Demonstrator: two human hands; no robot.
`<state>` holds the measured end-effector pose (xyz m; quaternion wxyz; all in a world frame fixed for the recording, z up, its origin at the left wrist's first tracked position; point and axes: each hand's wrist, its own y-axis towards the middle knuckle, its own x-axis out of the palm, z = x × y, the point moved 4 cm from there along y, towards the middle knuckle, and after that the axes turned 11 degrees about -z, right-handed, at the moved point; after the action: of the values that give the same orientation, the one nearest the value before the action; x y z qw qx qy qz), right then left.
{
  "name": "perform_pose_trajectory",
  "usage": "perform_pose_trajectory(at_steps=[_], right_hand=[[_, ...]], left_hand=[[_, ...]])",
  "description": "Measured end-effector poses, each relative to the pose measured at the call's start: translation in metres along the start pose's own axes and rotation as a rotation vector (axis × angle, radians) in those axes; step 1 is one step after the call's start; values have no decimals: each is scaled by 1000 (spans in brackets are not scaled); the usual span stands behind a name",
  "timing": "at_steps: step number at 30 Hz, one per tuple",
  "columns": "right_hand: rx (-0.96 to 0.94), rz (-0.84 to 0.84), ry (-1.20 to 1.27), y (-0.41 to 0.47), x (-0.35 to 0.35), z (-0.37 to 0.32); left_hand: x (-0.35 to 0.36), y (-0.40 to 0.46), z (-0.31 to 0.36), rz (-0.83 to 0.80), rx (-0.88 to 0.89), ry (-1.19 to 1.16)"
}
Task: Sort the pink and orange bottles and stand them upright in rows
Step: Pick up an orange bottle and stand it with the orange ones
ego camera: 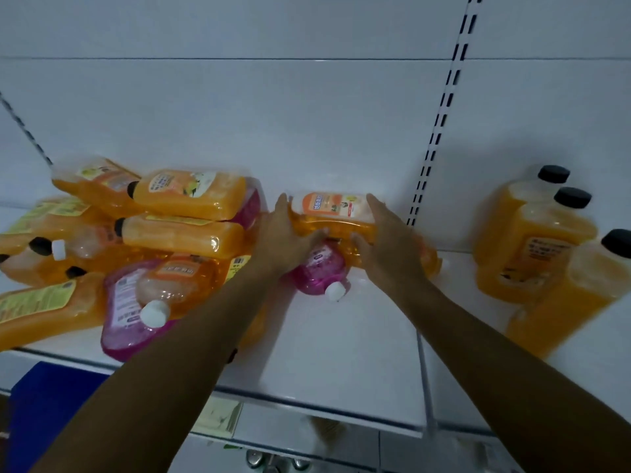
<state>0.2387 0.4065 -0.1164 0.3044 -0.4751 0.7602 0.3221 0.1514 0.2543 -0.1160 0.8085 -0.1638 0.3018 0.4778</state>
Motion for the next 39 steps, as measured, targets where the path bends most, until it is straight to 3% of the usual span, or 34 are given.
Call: perform_pose_trajectory(at_steps=[10,21,28,33,39], right_hand=[[62,158,169,-36,-10,-1],[137,269,365,-155,-39,7],[258,207,608,-254,-86,56],[291,210,568,-329,-130,104],[323,372,468,-385,-184,152]], left_hand=[[5,-10,5,84,116,-87],[29,-83,62,208,348,-295],[81,-162,124,-21,541,-322],[151,-206,173,-272,509,-403],[226,-237,243,-486,618,-366]])
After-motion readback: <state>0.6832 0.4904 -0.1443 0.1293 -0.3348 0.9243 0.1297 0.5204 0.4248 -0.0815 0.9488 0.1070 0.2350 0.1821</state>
